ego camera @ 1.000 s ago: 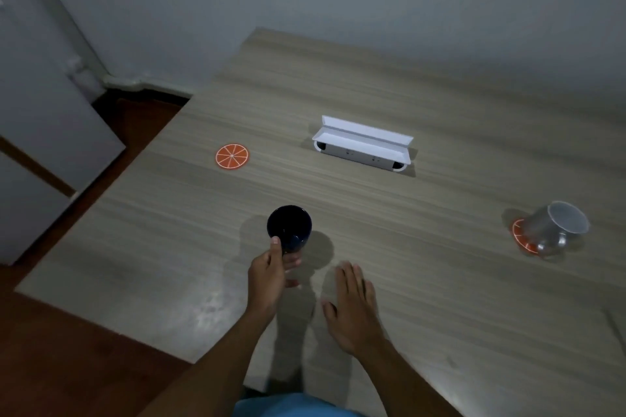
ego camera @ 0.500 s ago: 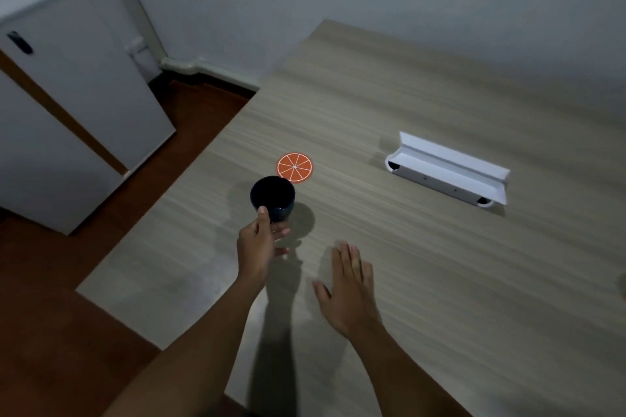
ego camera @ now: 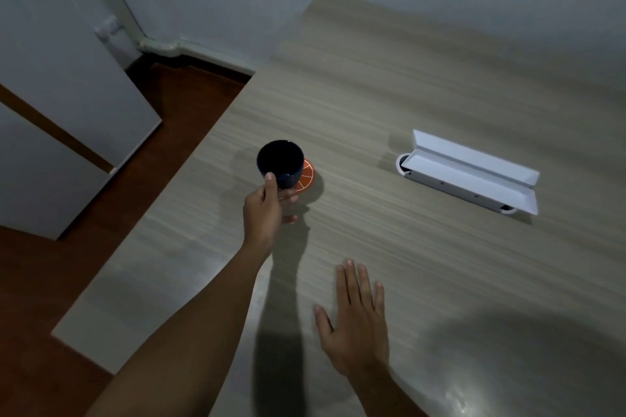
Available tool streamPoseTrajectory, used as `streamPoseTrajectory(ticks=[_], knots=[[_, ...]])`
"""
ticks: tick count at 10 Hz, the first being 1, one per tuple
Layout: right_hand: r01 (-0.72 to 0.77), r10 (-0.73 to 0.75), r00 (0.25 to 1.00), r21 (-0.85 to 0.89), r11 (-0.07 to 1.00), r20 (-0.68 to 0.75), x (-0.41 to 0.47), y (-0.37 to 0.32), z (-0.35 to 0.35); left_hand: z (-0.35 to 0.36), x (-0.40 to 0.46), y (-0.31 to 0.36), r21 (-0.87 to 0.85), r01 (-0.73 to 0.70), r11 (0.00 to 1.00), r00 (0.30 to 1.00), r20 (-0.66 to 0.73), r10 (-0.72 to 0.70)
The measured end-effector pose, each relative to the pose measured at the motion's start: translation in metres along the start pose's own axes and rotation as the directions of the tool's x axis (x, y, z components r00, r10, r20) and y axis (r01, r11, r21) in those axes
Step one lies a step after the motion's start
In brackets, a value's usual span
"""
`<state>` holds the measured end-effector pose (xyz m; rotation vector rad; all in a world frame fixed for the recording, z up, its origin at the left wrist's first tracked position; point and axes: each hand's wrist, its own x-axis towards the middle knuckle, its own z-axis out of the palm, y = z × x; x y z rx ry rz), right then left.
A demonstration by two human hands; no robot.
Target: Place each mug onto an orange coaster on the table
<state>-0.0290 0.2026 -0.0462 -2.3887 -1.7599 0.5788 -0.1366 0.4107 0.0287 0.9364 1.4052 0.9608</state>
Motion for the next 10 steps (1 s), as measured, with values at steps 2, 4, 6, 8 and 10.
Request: streamPoseTrajectory(ticks=[2, 4, 6, 8, 10], knots=[[-0.015, 0.015, 1.0, -0.002, 1.0, 0.011, 0.004, 0.002, 0.001, 0.019, 0.021, 0.004, 0.02, 0.005, 1.0, 1.0, 0.028, -0.006], [-0.022, 0.021, 0.999, 0.0, 1.0, 0.025, 0.004, 0.004, 0.002, 0.027, 0.025, -0.004, 0.011, 0.02, 1.0, 1.0, 0.023, -0.02], [-0.015, 0.015, 1.0, -0.004, 1.0, 0.021, 0.003, 0.005, 0.003, 0.027, 0.023, -0.008, -0.039, 0.047, 0.998, 0.998, 0.034, -0.046], [-0.018, 0.018, 1.0, 0.001, 1.0, 0.026, 0.004, 0.005, 0.004, 0.022, 0.018, -0.007, -0.092, 0.091, 0.992, 0.992, 0.098, -0.082], [0.01, -0.01, 1.0, -0.009, 1.0, -0.015, 0.0, 0.003, 0.002, 0.011, -0.007, -0.007, -0.209, 0.096, 0.973, 0.995, 0.044, -0.089]])
